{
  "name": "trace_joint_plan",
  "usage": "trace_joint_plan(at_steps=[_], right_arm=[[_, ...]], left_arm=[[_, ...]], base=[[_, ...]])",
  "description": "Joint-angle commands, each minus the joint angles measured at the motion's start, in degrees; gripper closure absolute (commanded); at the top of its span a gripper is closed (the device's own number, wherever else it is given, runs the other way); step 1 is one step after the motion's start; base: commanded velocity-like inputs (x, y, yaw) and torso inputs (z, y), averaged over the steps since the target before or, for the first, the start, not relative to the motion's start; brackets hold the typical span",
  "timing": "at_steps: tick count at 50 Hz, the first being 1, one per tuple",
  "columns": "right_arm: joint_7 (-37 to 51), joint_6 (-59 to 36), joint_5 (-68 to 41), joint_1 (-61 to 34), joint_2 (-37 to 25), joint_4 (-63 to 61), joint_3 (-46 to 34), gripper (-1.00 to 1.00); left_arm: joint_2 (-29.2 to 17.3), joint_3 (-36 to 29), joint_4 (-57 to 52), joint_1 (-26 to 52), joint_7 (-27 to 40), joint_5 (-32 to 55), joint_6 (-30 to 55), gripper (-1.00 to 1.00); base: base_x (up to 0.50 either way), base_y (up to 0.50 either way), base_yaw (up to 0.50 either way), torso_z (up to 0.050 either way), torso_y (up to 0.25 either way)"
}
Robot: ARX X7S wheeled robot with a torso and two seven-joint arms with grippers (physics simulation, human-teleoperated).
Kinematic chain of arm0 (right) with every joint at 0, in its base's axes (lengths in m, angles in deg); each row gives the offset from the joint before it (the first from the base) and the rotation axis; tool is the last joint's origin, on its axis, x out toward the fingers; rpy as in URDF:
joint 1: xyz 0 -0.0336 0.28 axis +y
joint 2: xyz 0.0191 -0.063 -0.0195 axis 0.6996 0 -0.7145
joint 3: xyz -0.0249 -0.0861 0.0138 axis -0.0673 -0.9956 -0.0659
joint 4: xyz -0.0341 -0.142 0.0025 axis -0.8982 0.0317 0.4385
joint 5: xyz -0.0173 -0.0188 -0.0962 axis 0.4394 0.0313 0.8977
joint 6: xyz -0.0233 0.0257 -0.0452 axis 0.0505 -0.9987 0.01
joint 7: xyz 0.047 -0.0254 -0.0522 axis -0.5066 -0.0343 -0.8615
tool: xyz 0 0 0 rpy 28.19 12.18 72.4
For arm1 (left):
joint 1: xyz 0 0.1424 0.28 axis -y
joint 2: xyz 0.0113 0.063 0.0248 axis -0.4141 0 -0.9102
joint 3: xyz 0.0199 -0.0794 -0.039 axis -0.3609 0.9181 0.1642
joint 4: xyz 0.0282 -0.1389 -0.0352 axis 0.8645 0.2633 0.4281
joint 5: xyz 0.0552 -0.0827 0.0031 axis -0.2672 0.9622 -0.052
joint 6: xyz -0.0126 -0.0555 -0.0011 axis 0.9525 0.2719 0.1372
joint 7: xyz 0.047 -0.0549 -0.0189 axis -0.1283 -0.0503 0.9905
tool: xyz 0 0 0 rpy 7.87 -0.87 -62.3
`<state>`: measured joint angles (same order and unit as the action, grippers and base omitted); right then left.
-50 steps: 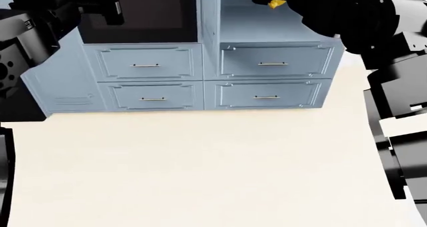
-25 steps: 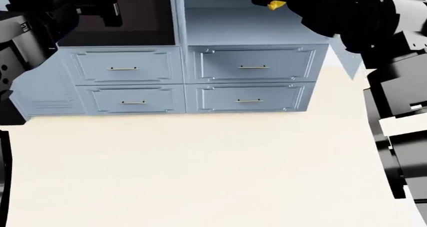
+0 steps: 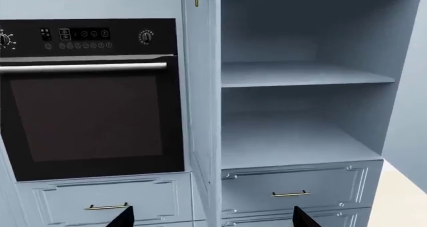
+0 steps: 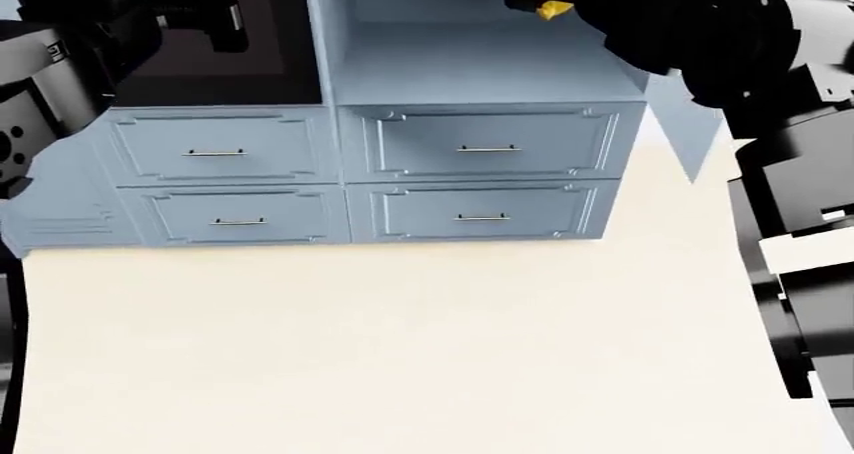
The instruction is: Pick the lemon from the counter and place it in the cabinet.
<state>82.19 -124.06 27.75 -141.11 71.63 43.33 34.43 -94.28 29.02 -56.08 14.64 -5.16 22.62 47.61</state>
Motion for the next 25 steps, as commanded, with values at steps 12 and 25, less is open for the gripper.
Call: trace_joint_plan(at_steps=[12,25], right_arm=[[-0.47,-0.44,0.71,-0.52,0.39,0.88,-0.02,1.00],[-0.91,-0.35,0.86,-1.00,0.88,2.35,-0.15,1.00]], left_arm=[[-0.42,0.32,-0.96,-0.22,0.65,0.52,0.63,-1.00],[-0.82,0.70,-2.32,-0.74,1.25,1.18,1.35,-1.00]], base=[[0.50,-0.08,0.00,0.000,0.001],[0.47,-0.40,0.00,0.000,0.002]])
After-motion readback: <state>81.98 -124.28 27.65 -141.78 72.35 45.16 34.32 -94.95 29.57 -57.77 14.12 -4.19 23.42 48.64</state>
